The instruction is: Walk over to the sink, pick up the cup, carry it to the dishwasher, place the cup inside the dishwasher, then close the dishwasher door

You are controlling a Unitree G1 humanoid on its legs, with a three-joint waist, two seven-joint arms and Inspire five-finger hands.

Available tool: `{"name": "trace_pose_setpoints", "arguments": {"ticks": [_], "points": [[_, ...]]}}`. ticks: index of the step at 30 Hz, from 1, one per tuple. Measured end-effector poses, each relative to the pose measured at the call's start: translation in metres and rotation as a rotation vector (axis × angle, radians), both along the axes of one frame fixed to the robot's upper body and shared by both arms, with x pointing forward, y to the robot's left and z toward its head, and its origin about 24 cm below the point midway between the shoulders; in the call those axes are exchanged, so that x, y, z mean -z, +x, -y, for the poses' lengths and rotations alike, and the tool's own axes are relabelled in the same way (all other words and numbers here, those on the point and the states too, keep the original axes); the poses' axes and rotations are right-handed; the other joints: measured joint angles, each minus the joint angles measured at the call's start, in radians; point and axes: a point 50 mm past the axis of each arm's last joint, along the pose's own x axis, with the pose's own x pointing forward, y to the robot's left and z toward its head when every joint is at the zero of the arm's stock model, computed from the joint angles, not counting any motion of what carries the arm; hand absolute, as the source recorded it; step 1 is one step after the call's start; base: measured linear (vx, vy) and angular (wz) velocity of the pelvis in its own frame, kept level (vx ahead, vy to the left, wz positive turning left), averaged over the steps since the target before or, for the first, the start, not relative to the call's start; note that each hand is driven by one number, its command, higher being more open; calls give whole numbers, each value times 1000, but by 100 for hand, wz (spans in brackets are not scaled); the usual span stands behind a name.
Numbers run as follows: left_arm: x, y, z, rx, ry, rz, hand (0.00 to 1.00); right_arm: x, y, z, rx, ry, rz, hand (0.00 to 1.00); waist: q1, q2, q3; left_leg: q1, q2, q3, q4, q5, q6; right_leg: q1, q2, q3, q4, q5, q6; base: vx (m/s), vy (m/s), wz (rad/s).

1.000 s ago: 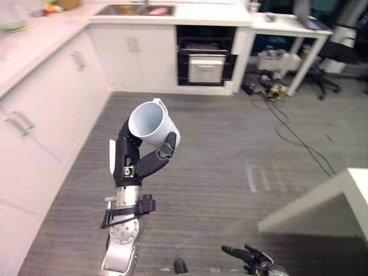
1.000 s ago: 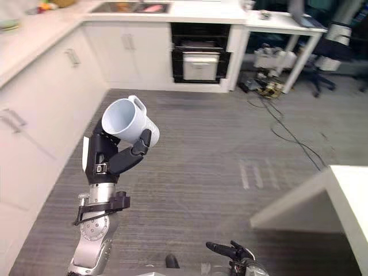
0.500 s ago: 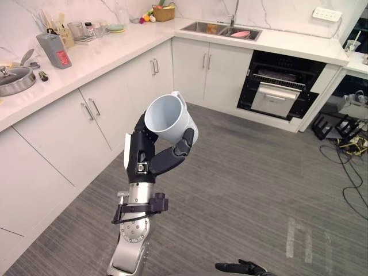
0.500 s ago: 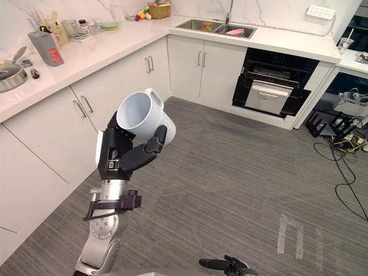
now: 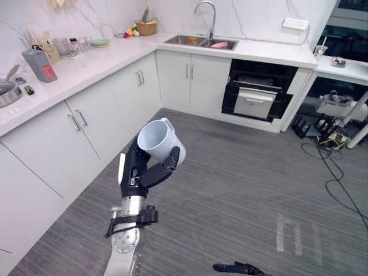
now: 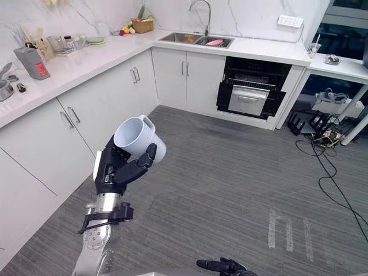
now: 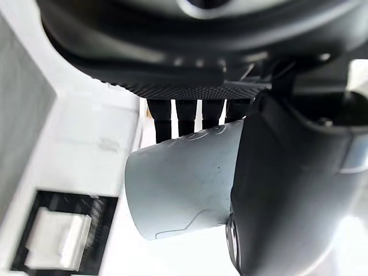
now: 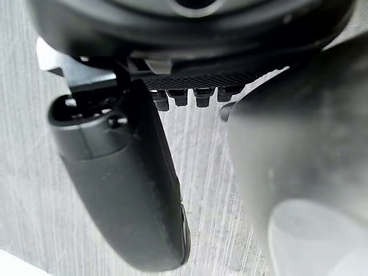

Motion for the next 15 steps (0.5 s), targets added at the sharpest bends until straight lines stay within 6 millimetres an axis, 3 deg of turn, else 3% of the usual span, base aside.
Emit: {"name": "trace_pose_setpoints", "arguments": {"ticks": [8, 15], "points": [[-2, 0, -9, 28, -76, 40, 0, 2, -12, 5, 57, 43, -44, 100, 14, -2, 0, 31, 15, -3, -17, -3, -7, 5, 12, 2, 67, -45, -7, -20, -31, 2], [14, 0, -21, 0, -33, -34, 0, 3, -11, 5, 75, 59, -66, 100, 18, -9, 21, 43, 15, -7, -36, 9, -11, 5, 16, 1, 62, -49, -7, 0, -10, 2]]}}
